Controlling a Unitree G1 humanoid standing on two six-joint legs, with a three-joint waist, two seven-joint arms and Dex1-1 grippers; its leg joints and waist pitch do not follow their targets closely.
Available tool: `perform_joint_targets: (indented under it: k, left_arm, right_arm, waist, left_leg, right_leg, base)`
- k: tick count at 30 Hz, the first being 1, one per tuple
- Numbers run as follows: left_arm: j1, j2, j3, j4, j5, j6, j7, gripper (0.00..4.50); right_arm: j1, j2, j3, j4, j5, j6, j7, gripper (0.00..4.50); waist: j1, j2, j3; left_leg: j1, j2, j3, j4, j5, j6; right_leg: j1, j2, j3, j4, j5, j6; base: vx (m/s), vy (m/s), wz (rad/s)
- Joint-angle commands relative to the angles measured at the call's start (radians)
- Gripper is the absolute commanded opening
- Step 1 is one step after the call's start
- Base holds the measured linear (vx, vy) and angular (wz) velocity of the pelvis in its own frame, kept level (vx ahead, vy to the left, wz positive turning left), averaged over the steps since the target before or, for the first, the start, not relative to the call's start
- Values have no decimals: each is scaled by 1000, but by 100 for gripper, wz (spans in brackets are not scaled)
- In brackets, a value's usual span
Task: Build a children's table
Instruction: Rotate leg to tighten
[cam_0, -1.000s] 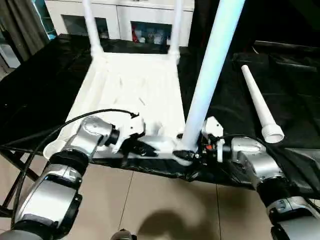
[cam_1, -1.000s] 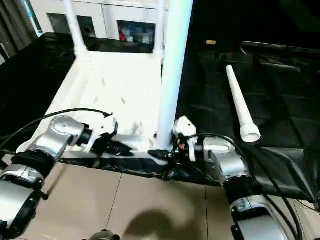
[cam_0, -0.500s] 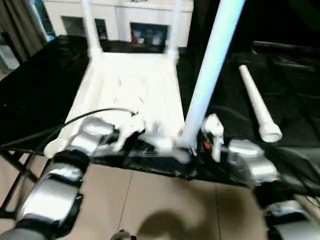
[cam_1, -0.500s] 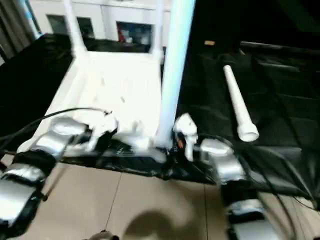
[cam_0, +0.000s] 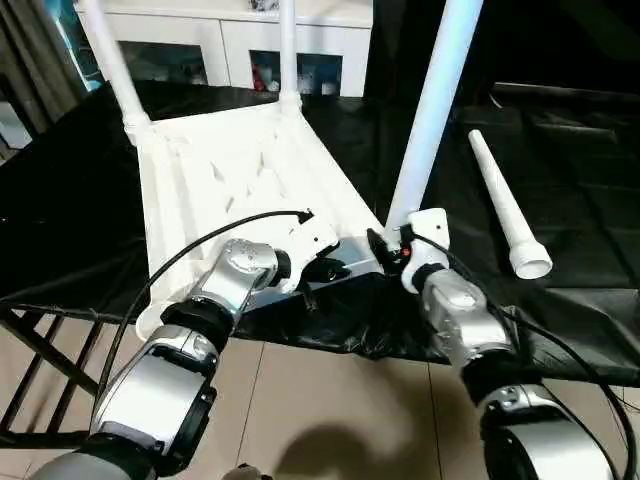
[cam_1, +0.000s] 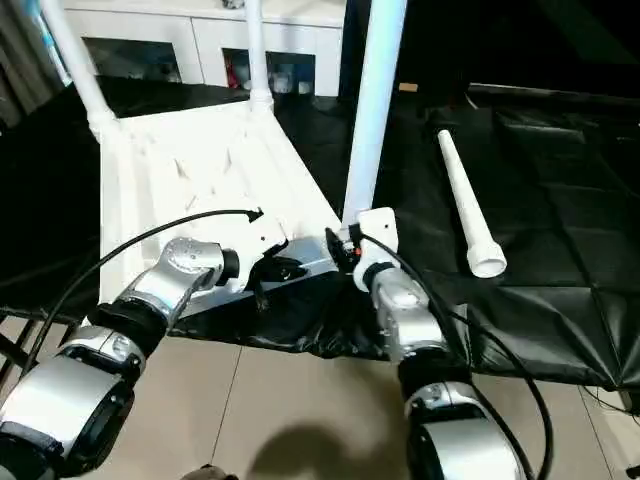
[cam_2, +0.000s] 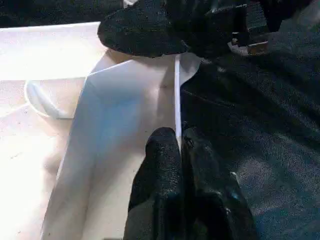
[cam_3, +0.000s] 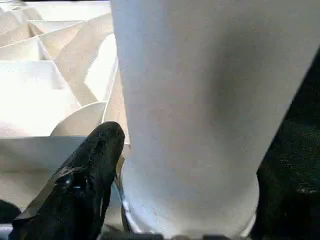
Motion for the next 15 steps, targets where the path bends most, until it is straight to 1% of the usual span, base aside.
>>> perform_joint_targets:
  k: [1, 2, 3, 4, 5, 6, 8, 9, 10, 11, 12, 13, 14, 15]
  left_arm:
    - [21, 3, -12, -26, -23, -56, -72, 0]
    - [30, 20, -13, -33, -29, -72, -121, 0]
    - [35, 32, -13, -36, -34, -80, -153, 0]
    - [39, 41, -14, -38, -39, -86, -177, 0]
    - [42, 48, -13, -42, -46, -90, -201, 0]
    - [46, 56, -8, -48, -61, -91, -237, 0]
    - [52, 71, 3, -57, -85, -87, -301, 0]
    - [53, 92, 4, -60, -96, -84, -362, 0]
    - [53, 96, 3, -59, -95, -87, -372, 0]
    - [51, 112, -1, -54, -93, -94, -408, 0]
    - [50, 121, -2, -49, -93, -98, -430, 0]
    - [48, 127, -4, -47, -95, -100, -448, 0]
    - [47, 131, -5, -46, -96, -101, -460, 0]
    - [45, 143, -11, -45, -98, -101, -493, 0]
  right_arm:
    - [-3, -1, 45, 14, -12, -2, 85, 392]
    - [-5, -16, 45, 16, -9, -8, 127, 392]
    - [-4, -28, 46, 12, -3, -7, 162, 392]
    - [-4, -37, 46, 11, 1, -8, 189, 392]
    - [-2, -45, 48, 6, 6, -5, 219, 392]
    - [2, -59, 57, -4, 9, -6, 270, 392]
    - [16, -90, 82, -29, 17, -11, 385, 392]
    - [36, -122, 106, -73, 42, -2, 524, 392]
    - [41, -130, 112, -84, 47, 3, 554, 392]
    - [56, -156, 136, -117, 59, 13, 646, 392]
    - [63, -172, 151, -135, 65, 22, 700, 392]
    - [69, -184, 162, -148, 66, 28, 742, 392]
    - [72, -192, 169, -155, 67, 32, 769, 392]
    - [79, -211, 187, -171, 68, 42, 835, 375]
  waist:
    - [1, -4, -59]
    - [0, -5, -60]
    - [0, -3, -62]
    - [1, -3, -63]
    - [3, -2, -65]
    - [3, -1, -64]
    - [4, -2, -65]
    - [6, -2, -66]
    - [9, -2, -68]
    - [10, 0, -70]
    - [12, 0, -72]
    - [14, -1, -72]
    - [16, -1, -71]
    - [17, 0, -70]
  left_leg:
    - [8, 45, -15, -72, -175, 58]
    - [3, 44, -16, -71, -154, 67]
    - [3, 45, -16, -70, -145, 71]
    - [7, 46, -13, -67, -132, 81]
    - [4, 46, -13, -66, -114, 92]
    - [2, 46, -13, -64, -104, 100]
    - [4, 47, -10, -62, -107, 112]
    - [4, 48, -10, -60, -94, 123]
    - [4, 49, -11, -57, -88, 139]
    - [5, 50, -11, -55, -76, 151]
    - [6, 51, -11, -53, -71, 158]
    - [2, 51, -11, -51, -59, 169]
    - [2, 53, -12, -51, -61, 174]
    - [2, 53, -11, -51, -66, 173]
  right_leg:
    - [48, -75, 61, -89, -53, -235]
    - [53, -76, 60, -86, -28, -237]
    - [52, -76, 60, -83, -13, -241]
    - [48, -75, 61, -80, 19, -251]
    - [52, -74, 59, -73, 57, -261]
    - [52, -71, 57, -70, 83, -267]
    - [52, -70, 55, -69, 97, -274]
    - [51, -71, 56, -66, 121, -280]
    - [53, -70, 54, -64, 139, -282]
    - [50, -70, 54, -61, 163, -291]
    - [50, -70, 53, -60, 178, -294]
    - [50, -70, 52, -57, 197, -299]
    - [48, -72, 51, -57, 192, -303]
    - [47, -71, 51, -58, 183, -305]
  base:
    - [0, 0, 0]
    - [0, 0, 0]
    - [0, 0, 0]
    - [0, 0, 0]
    - [0, 0, 0]
    - [0, 0, 0]
    - [0, 0, 0]
    - [0, 0, 0]
    - [0, 0, 0]
    - [0, 0, 0]
    - [0, 0, 0]
    - [0, 0, 0]
    - [0, 0, 0]
    - [0, 0, 0]
